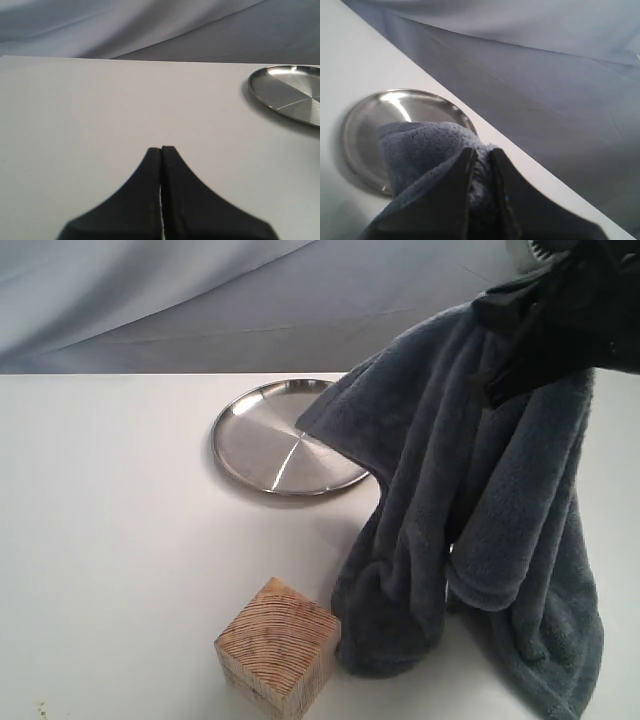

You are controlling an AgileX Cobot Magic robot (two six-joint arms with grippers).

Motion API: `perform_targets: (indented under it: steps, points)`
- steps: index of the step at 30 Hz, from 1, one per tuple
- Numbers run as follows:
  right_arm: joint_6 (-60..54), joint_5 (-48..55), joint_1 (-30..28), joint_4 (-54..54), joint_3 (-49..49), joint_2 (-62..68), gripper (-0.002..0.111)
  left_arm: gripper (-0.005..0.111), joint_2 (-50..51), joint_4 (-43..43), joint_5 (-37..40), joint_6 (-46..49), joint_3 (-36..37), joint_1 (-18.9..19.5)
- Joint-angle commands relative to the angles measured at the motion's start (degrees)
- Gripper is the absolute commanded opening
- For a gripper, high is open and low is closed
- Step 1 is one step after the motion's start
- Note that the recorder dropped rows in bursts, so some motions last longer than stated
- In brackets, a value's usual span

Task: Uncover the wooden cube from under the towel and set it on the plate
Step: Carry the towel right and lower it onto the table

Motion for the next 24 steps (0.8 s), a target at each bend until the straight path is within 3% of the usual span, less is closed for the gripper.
perform_targets:
  steps: [1,24]
  points:
    - [4.05,-0.55,-4.88,0.62,-0.08,-0.5,0.0,0.0,-0.23,0.15,-0.74,0.05,0.24,-0.2]
    - [3.86,16.15,-3.12,5.82,-0.08,-0.29,0.0,0.0,-0.23,0.15,-0.74,0.05,0.24,-0.2]
